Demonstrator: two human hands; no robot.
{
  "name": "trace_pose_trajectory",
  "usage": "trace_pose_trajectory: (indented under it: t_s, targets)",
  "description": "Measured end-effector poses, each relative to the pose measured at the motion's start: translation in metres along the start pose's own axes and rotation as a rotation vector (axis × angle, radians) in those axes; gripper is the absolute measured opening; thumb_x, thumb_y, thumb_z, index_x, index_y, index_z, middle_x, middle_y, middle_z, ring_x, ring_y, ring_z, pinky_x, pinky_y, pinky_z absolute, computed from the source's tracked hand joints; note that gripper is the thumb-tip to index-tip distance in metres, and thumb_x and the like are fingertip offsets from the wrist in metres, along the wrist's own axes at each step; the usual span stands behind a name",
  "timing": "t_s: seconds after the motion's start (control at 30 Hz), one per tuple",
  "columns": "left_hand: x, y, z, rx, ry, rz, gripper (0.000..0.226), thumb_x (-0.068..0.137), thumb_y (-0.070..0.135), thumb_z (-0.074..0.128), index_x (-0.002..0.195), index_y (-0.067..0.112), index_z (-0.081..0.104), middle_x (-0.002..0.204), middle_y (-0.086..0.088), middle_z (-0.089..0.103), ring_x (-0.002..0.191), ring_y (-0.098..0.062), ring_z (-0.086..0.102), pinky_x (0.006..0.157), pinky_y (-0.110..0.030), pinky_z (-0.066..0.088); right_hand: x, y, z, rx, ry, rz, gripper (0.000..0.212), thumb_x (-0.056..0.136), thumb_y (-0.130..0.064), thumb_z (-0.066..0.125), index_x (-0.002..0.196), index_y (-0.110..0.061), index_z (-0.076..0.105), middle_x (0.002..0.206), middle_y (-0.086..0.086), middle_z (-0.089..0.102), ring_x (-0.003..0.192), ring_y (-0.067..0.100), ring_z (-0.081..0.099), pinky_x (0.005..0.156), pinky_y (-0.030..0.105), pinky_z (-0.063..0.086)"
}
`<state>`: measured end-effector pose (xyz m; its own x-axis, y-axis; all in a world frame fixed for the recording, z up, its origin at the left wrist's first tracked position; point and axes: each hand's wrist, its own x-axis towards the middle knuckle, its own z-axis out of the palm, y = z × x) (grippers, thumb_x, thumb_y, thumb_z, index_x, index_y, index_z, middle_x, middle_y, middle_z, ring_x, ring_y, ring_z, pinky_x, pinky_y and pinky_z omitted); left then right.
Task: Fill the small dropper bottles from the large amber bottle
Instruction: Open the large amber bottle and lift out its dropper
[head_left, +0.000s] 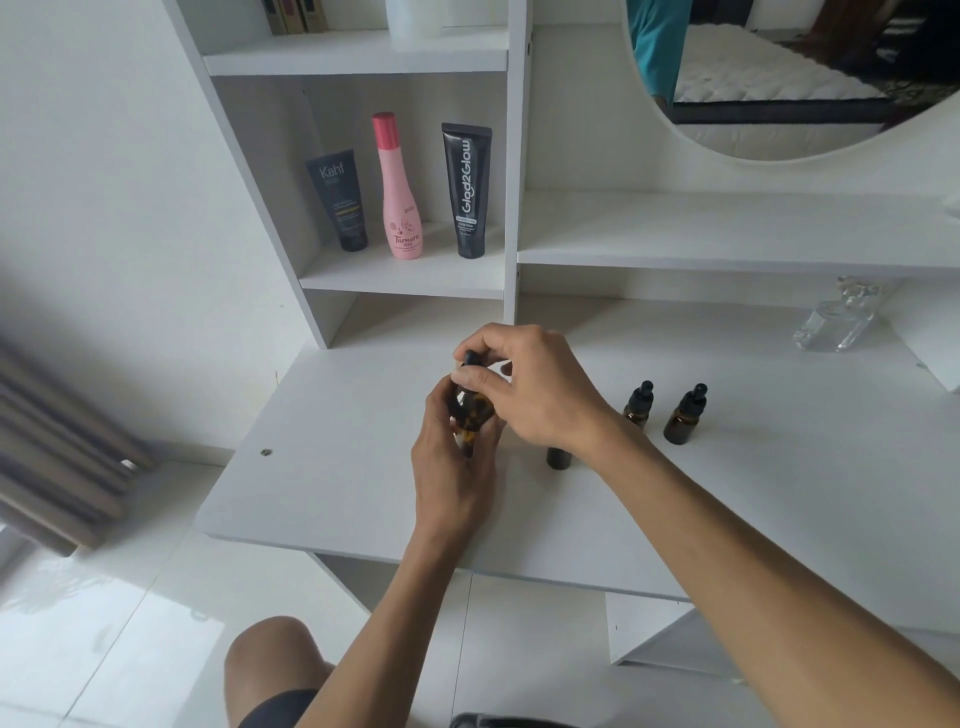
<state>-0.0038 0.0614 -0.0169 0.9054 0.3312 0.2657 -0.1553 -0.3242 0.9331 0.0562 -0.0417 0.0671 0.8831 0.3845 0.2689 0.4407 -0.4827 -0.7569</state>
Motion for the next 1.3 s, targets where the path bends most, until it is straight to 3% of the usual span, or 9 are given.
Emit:
trace_pose_trajectory:
  t_s: [0.2, 0.27, 0.43, 0.57, 0.73, 0.87, 1.0, 1.17, 1.3]
  targets:
    - [0.0009, -0.0018, -0.0004, 0.006, -0.011, -0.011, 0.048, 0.096, 0.009, 0.066, 0.129, 0.036, 0.045, 0.107, 0.011, 0.065, 0.098, 0.009, 0.061, 0.077, -0.009, 0.046, -0.0002, 0.0005, 0.0, -0.014, -0.044, 0.021, 0.019, 0.089, -0.026, 0.073, 0.106, -0.021, 0.07, 0.097, -0.009, 0.071, 0.095, 0.003, 0.066, 0.079, 0.011, 0.048]
    - [0.0005, -0.0015, -0.0005, 0.011, -0.011, -0.001, 0.046, 0.096, 0.008, 0.066, 0.128, 0.034, 0.046, 0.106, 0.009, 0.066, 0.096, 0.009, 0.061, 0.076, -0.007, 0.045, -0.002, -0.0005, 0.0012, -0.007, -0.005, 0.037, 0.028, 0.082, -0.03, 0.08, 0.106, -0.02, 0.07, 0.094, -0.01, 0.071, 0.091, 0.001, 0.066, 0.078, 0.01, 0.05]
    - [-0.0004, 0.0022, -0.0016, -0.007, -0.012, 0.007, 0.047, 0.096, 0.004, 0.064, 0.128, 0.034, 0.045, 0.108, 0.016, 0.064, 0.098, 0.012, 0.061, 0.079, -0.003, 0.043, 0.0, 0.0001, 0.0007, 0.013, -0.004, 0.04, 0.02, 0.083, -0.019, 0.08, 0.101, -0.019, 0.072, 0.089, -0.01, 0.072, 0.088, 0.0, 0.068, 0.078, 0.004, 0.046]
    - [0.0004, 0.0004, -0.0007, -0.011, -0.018, 0.002, 0.048, 0.096, 0.005, 0.065, 0.138, 0.021, 0.048, 0.112, 0.011, 0.066, 0.1, 0.011, 0.062, 0.083, -0.002, 0.042, -0.0002, 0.0005, -0.0014, 0.051, -0.053, 0.036, 0.015, 0.089, -0.012, 0.072, 0.102, -0.019, 0.072, 0.091, -0.01, 0.072, 0.089, 0.004, 0.069, 0.084, 0.021, 0.055]
    - [0.0008, -0.0026, -0.0002, -0.012, -0.011, -0.02, 0.048, 0.095, 0.011, 0.066, 0.136, 0.028, 0.048, 0.112, 0.009, 0.067, 0.102, 0.003, 0.063, 0.082, -0.004, 0.043, 0.0003, 0.002, 0.0008, 0.079, -0.061, 0.026, 0.02, 0.093, -0.011, 0.067, 0.11, -0.02, 0.07, 0.102, -0.006, 0.073, 0.095, 0.012, 0.07, 0.092, 0.036, 0.057]
    - [-0.0008, 0.0001, -0.0007, -0.018, -0.006, -0.034, 0.05, 0.095, 0.005, 0.065, 0.129, 0.037, 0.047, 0.106, 0.016, 0.065, 0.098, 0.008, 0.062, 0.076, -0.007, 0.046, -0.0047, -0.0018, 0.003, 0.034, 0.045, 0.037, 0.034, 0.077, -0.027, 0.085, 0.107, -0.019, 0.071, 0.097, -0.008, 0.07, 0.089, 0.002, 0.064, 0.081, 0.012, 0.051]
    - [-0.001, 0.0015, -0.0011, -0.018, -0.004, -0.023, 0.058, 0.095, 0.004, 0.064, 0.125, 0.049, 0.042, 0.107, 0.021, 0.062, 0.098, 0.012, 0.06, 0.076, -0.013, 0.052, -0.0057, -0.0015, 0.0054, 0.007, 0.067, 0.042, 0.028, 0.078, -0.016, 0.084, 0.104, -0.017, 0.072, 0.09, -0.008, 0.072, 0.088, 0.003, 0.066, 0.075, 0.005, 0.046]
    - [-0.0002, 0.0019, -0.0009, -0.007, 0.001, -0.02, 0.057, 0.096, 0.008, 0.066, 0.126, 0.049, 0.04, 0.109, 0.022, 0.064, 0.1, 0.016, 0.06, 0.079, -0.006, 0.047, -0.0032, -0.0033, -0.0012, -0.007, -0.038, 0.026, 0.034, 0.084, -0.003, 0.073, 0.113, -0.021, 0.071, 0.097, -0.009, 0.072, 0.097, 0.009, 0.067, 0.094, 0.023, 0.052]
    - [-0.0003, 0.0004, -0.0003, -0.017, 0.003, -0.027, 0.056, 0.095, 0.007, 0.066, 0.128, 0.046, 0.042, 0.111, 0.019, 0.065, 0.1, 0.012, 0.061, 0.079, -0.008, 0.047, -0.0027, -0.0033, -0.0028, 0.011, -0.043, 0.035, 0.034, 0.083, -0.011, 0.076, 0.115, -0.022, 0.07, 0.104, -0.008, 0.072, 0.1, 0.006, 0.066, 0.096, 0.028, 0.053]
